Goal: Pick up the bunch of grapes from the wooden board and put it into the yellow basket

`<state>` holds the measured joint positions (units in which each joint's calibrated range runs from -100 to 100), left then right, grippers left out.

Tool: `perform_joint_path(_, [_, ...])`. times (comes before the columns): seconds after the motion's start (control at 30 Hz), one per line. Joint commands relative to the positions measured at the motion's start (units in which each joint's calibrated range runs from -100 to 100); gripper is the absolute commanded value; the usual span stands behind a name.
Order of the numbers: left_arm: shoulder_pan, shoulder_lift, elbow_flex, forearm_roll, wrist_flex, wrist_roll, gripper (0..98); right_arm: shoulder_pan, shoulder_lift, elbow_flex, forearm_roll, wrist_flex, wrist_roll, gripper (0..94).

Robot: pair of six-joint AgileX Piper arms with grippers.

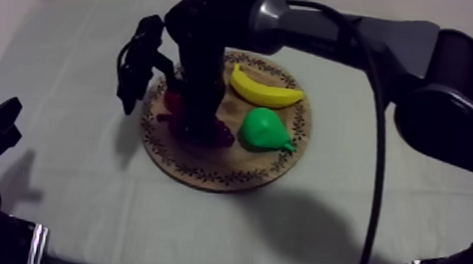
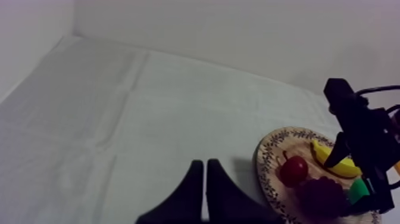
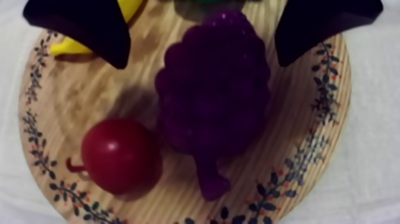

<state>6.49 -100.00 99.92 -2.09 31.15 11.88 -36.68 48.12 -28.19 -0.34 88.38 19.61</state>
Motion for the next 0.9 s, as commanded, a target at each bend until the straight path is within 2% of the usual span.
perform_joint_path(0.0, [-0.01,0.00,-0.04,-0.04,-0.03,0.02,0.1,-0.10,0.64,-0.04,-0.17,0.14,0.26,69.7])
perform_joint_path(0.33, [-0.01,0.00,-0.04,-0.04,-0.03,0.02,0.1,-0.45,4.36,-1.90,-0.63,-0.82,0.53,67.6])
perform_joint_path(0.53, [-0.01,0.00,-0.04,-0.04,-0.03,0.02,0.1,0.36,5.43,-3.54,-0.44,-2.71,-0.97,37.2])
perform_joint_path(0.6, [-0.01,0.00,-0.04,-0.04,-0.03,0.02,0.1,0.67,5.22,-3.80,-0.33,-3.07,-1.25,30.4])
perform_joint_path(0.7, [-0.01,0.00,-0.04,-0.04,-0.03,0.02,0.1,1.02,3.67,-3.13,-0.03,-3.10,-1.25,25.5])
perform_joint_path(0.87, [-0.01,0.00,-0.04,-0.04,-0.03,-0.02,0.1,1.50,-2.43,0.91,0.47,-3.13,-0.73,23.6])
